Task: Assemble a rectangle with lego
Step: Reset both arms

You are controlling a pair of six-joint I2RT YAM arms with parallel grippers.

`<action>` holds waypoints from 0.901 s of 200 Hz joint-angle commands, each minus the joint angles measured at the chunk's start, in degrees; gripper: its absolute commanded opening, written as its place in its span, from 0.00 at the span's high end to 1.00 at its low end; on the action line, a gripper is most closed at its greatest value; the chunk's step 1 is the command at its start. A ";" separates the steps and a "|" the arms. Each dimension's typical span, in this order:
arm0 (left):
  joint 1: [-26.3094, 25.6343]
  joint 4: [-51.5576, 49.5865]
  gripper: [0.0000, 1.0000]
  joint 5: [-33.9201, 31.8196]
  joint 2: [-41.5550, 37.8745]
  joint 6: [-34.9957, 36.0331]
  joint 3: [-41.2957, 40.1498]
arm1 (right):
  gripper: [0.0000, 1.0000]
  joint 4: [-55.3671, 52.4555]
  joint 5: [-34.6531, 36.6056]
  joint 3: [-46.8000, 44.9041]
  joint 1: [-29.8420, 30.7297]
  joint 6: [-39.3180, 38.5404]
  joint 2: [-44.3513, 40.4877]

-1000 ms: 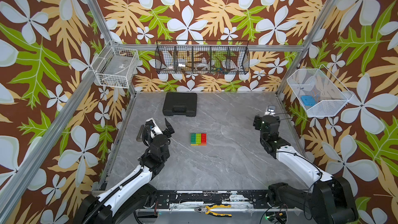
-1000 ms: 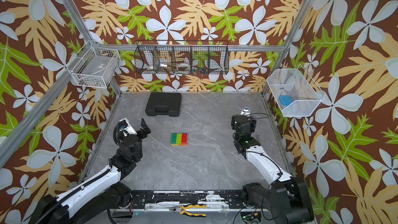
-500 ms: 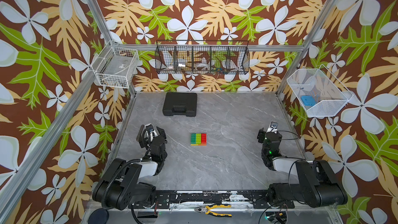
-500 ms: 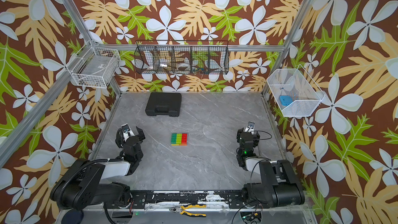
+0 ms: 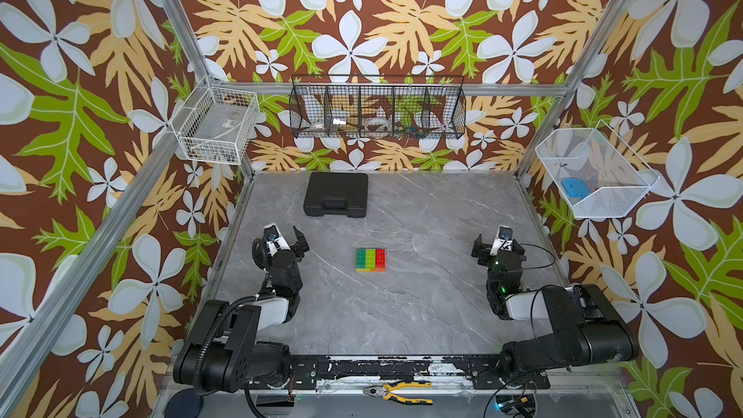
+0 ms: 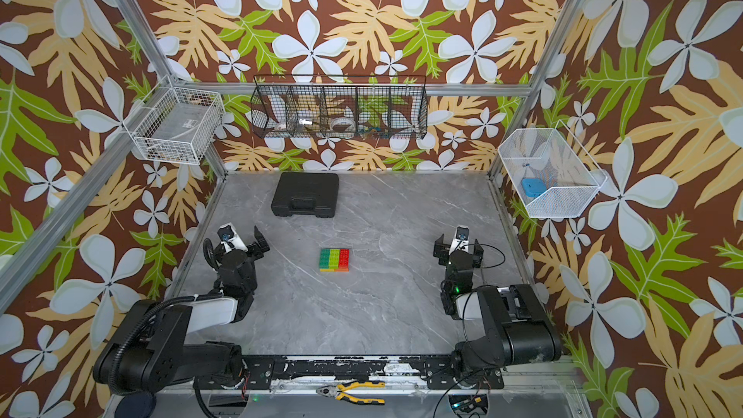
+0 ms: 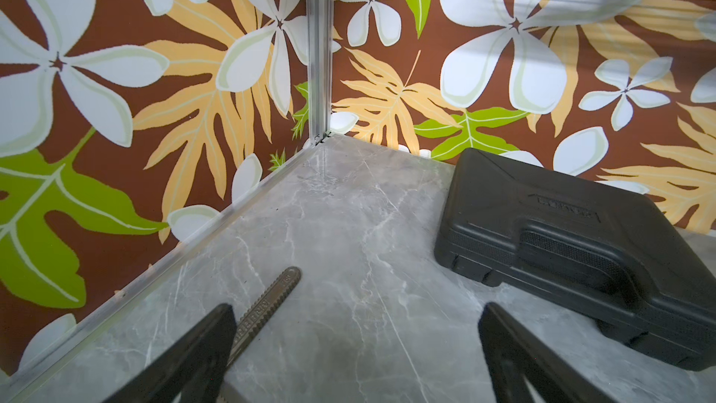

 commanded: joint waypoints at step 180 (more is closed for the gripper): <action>1.53 11.83 0.00 4.94 2.13 0.28 -4.26 | 0.01 1.54 -0.46 0.10 0.03 -0.14 -0.10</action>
